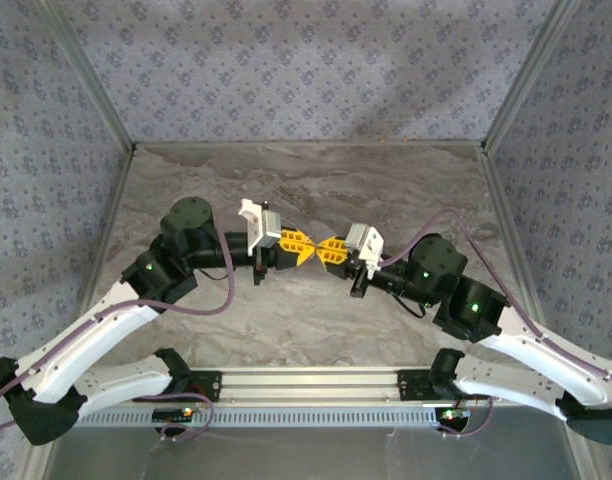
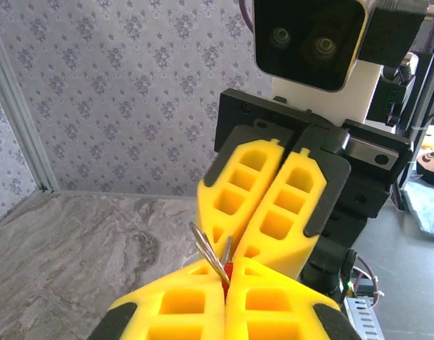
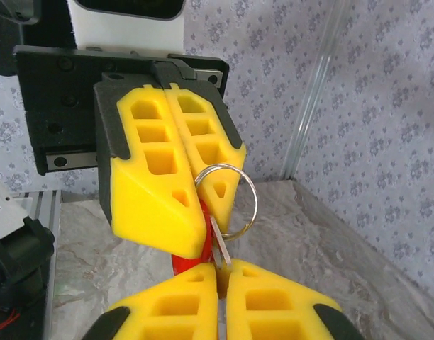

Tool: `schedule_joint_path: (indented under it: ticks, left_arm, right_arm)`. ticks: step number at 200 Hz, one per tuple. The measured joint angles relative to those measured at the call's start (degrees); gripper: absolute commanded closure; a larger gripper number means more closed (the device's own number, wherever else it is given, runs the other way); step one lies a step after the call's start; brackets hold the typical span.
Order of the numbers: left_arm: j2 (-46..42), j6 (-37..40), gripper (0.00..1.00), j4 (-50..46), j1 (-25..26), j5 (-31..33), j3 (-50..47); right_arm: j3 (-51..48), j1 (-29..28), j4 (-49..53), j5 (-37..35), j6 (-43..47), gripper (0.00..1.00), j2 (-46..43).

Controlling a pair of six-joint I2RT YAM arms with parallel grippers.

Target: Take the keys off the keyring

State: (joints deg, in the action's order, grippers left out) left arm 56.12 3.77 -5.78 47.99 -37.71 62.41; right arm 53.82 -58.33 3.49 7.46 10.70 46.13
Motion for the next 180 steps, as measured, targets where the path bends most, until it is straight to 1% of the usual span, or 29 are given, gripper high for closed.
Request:
schedule_joint_path:
  ticks: [31, 61, 74, 115, 137, 180]
  left_arm:
    - [-0.26, 0.00, 0.96, 0.13, 0.00, 0.11, 0.00]
    - [-0.24, 0.04, 0.93, 0.13, 0.00, 1.36, -0.50]
    - [-0.24, 0.02, 0.91, 0.02, 0.00, 1.64, -0.83]
    - [-0.20, 0.02, 0.90, 0.07, 0.02, 2.05, -0.85]
    - [-0.26, 0.07, 0.87, 0.26, 0.02, 2.49, -0.85]
    - [-0.96, 0.04, 0.88, 0.96, 0.00, 2.86, -0.85]
  right_arm:
    - [-0.02, 0.83, -0.55, 1.49, -0.81, 1.00, 0.17]
    - [0.13, 0.17, 0.68, -1.70, -0.24, 1.00, 0.22]
    - [0.37, -1.25, 1.60, -4.72, 0.90, 1.00, 0.22]
    - [0.72, -9.01, 1.44, -18.97, 7.91, 1.00, 0.48]
    - [0.63, -11.89, 0.11, -24.59, 11.67, 1.00, 0.87]
    - [-0.63, -17.92, -5.51, -34.88, 19.93, 1.00, 1.66]
